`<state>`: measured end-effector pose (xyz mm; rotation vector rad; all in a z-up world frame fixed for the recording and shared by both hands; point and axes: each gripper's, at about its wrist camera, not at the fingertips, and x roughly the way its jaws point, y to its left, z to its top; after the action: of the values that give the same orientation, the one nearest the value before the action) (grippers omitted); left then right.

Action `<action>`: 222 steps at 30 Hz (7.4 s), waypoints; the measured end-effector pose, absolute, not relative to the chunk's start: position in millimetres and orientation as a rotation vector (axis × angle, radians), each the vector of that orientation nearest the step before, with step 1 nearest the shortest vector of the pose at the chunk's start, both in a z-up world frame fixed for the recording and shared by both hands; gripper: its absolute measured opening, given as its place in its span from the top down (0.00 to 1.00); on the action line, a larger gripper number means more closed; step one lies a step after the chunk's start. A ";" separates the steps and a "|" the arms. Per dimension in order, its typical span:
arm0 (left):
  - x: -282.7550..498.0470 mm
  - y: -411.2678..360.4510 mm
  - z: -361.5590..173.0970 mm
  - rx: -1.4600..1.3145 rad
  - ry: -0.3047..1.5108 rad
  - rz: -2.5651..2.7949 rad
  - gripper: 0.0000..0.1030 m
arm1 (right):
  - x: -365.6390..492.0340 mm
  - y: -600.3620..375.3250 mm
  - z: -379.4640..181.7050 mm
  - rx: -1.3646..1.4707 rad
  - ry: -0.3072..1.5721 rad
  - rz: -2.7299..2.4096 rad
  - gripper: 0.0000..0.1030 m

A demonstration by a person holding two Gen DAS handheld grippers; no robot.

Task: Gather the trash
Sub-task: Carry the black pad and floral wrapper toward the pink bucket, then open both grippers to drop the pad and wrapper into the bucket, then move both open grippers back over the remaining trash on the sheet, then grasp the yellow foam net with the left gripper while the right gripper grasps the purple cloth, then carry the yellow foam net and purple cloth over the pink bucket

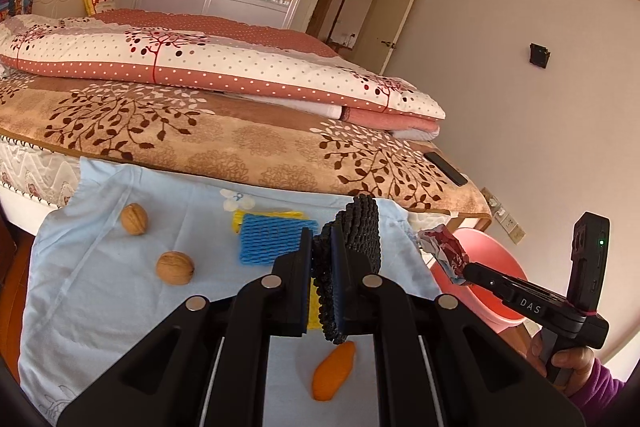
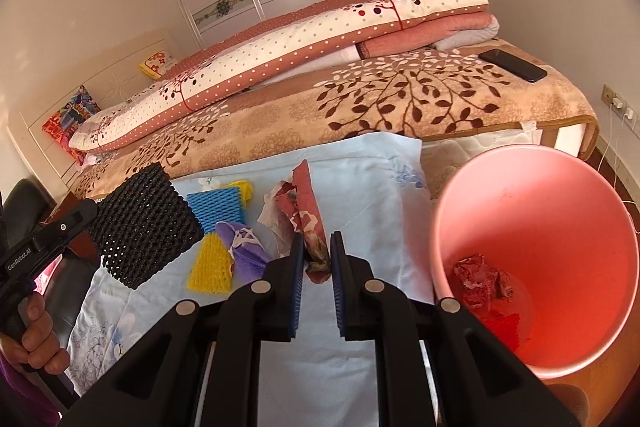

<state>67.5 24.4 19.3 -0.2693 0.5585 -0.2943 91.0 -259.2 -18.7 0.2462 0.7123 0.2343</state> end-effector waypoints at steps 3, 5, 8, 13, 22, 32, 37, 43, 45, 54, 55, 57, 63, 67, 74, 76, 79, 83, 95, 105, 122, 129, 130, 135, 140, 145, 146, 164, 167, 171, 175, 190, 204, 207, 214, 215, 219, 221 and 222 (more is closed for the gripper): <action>68.2 3.6 23.5 -0.255 0.557 -0.337 0.92 | 80.9 -277.2 -14.7 0.260 0.697 0.192 0.88; 68.6 -11.6 26.6 -0.242 0.554 -0.367 0.92 | 74.3 -288.8 -12.8 0.267 0.688 0.165 0.88; 68.7 -35.0 30.7 -0.219 0.551 -0.412 0.92 | 65.2 -306.9 -11.3 0.278 0.676 0.127 0.88; 71.5 -75.3 35.3 -0.179 0.551 -0.481 0.92 | 51.7 -336.9 -13.2 0.308 0.668 0.066 0.88; 80.0 -146.4 30.0 -0.101 0.578 -0.573 0.92 | 36.5 -386.2 -21.6 0.352 0.659 -0.038 0.88; 92.5 -203.9 10.2 -0.024 0.625 -0.601 0.92 | 32.3 -413.4 -36.1 0.374 0.668 -0.094 0.88; 99.9 -221.9 1.7 -0.006 0.646 -0.606 0.92 | 33.5 -420.3 -43.5 0.382 0.679 -0.104 0.88; 107.0 -235.9 -3.9 -0.014 0.672 -0.619 0.91 | 34.9 -425.8 -50.1 0.393 0.689 -0.110 0.87; 107.1 -238.3 -4.8 -0.011 0.675 -0.625 0.83 | 35.2 -428.0 -51.4 0.397 0.691 -0.113 0.87; 102.9 -242.2 -4.0 -0.016 0.683 -0.646 0.60 | 34.2 -431.0 -51.9 0.407 0.681 -0.119 0.86; 102.1 -242.5 -3.7 -0.015 0.682 -0.646 0.60 | 34.3 -430.7 -51.8 0.406 0.681 -0.119 0.86; 100.8 -242.0 -2.4 -0.015 0.681 -0.645 0.60 | 33.7 -430.5 -51.3 0.406 0.679 -0.120 0.86; 95.5 -234.1 5.8 -0.030 0.661 -0.648 0.60 | 31.3 -426.9 -45.7 0.402 0.664 -0.106 0.63; 90.8 -226.0 9.8 -0.037 0.643 -0.652 0.60 | 29.3 -418.6 -39.8 0.385 0.647 -0.082 0.55; 80.2 -206.2 11.9 -0.005 0.628 -0.617 0.60 | 25.3 -391.3 -29.3 0.349 0.613 -0.001 0.52; 77.6 -196.8 10.8 -0.004 0.634 -0.598 0.60 | 24.9 -381.4 -27.4 0.335 0.612 0.023 0.52; 75.6 -178.1 8.0 -0.016 0.645 -0.560 0.60 | 25.4 -365.8 -26.7 0.322 0.618 0.059 0.52; 76.0 -145.7 2.9 -0.045 0.659 -0.477 0.60 | 26.9 -344.5 -27.5 0.291 0.633 0.099 0.52; 78.2 -42.2 -31.2 -0.089 0.724 -0.225 0.60 | 37.3 -294.8 -35.1 0.224 0.682 0.209 0.52; 104.3 -11.2 -74.8 -0.118 0.869 -0.122 0.60 | 51.2 -265.4 -45.5 0.173 0.732 0.271 0.52; 111.5 -14.0 -80.3 -0.127 0.878 -0.147 0.91 | 86.4 -210.8 -49.9 0.080 0.773 0.407 0.51; 95.9 5.9 -62.6 -0.191 0.820 -0.159 0.92 | 108.6 -181.7 -56.1 0.049 0.798 0.468 0.51; 93.7 8.3 -60.6 -0.196 0.814 -0.161 0.92 | 112.1 -176.5 -57.0 0.040 0.801 0.476 0.51; 85.9 19.0 -56.2 -0.231 0.803 -0.162 0.92 | 128.7 -153.7 -63.9 -0.017 0.817 0.495 0.51; 80.9 27.6 -56.8 -0.260 0.804 -0.160 0.92 | 142.1 -138.1 -79.5 -0.068 0.865 0.498 0.51; 78.1 32.8 -56.0 -0.277 0.799 -0.163 0.92 | 149.6 -133.4 -92.5 -0.091 0.900 0.480 0.51; 77.8 33.1 -55.8 -0.277 0.798 -0.163 0.92 | 150.6 -133.6 -94.5 -0.089 0.905 0.477 0.51; 69.0 22.6 -38.6 -0.254 0.758 -0.189 0.92 | 123.4 -160.2 -72.3 0.043 0.880 0.479 0.78; 66.2 17.8 -33.3 -0.248 0.747 -0.201 0.92 | 113.8 -169.2 -63.0 0.066 0.858 0.470 0.78; 62.5 8.1 -26.7 -0.237 0.732 -0.223 0.92 | 100.0 -183.8 -50.9 0.096 0.827 0.452 0.78; 59.2 -5.3 -20.8 -0.222 0.720 -0.252 0.92 | 87.7 -202.5 -39.5 0.120 0.795 0.415 0.78; 58.2 -82.1 6.9 -0.135 0.664 -0.416 0.92 | 56.5 -293.2 -20.5 0.230 0.715 0.213 0.78; 69.7 -157.1 14.4 -0.059 0.653 -0.547 0.92 | 43.3 -362.4 -22.0 0.301 0.676 0.050 0.78; 71.4 -170.1 13.0 -0.045 0.654 -0.565 0.92 | 41.2 -373.8 -24.7 0.312 0.677 0.020 0.78; 78.8 -196.2 4.5 -0.012 0.674 -0.591 0.92 | 37.6 -393.9 -32.4 0.331 0.688 -0.035 0.78; 80.3 -200.4 2.3 -0.005 0.678 -0.593 0.92 | 36.6 -395.6 -33.8 0.332 0.691 -0.041 0.78; 84.5 -213.8 -6.9 0.018 0.701 -0.608 0.92 | 35.7 -402.3 -39.5 0.344 0.703 -0.060 0.77; 85.9 -219.8 -11.3 0.027 0.713 -0.613 0.92 | 36.3 -405.5 -42.2 0.350 0.709 -0.066 0.77; 86.8 -222.8 -13.3 0.032 0.719 -0.615 0.92 | 37.0 -406.4 -43.5 0.351 0.711 -0.069 0.77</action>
<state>86.8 -222.8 -13.3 0.0324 0.7187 -0.6155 37.0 -406.4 -43.5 0.3509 0.7114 -0.0687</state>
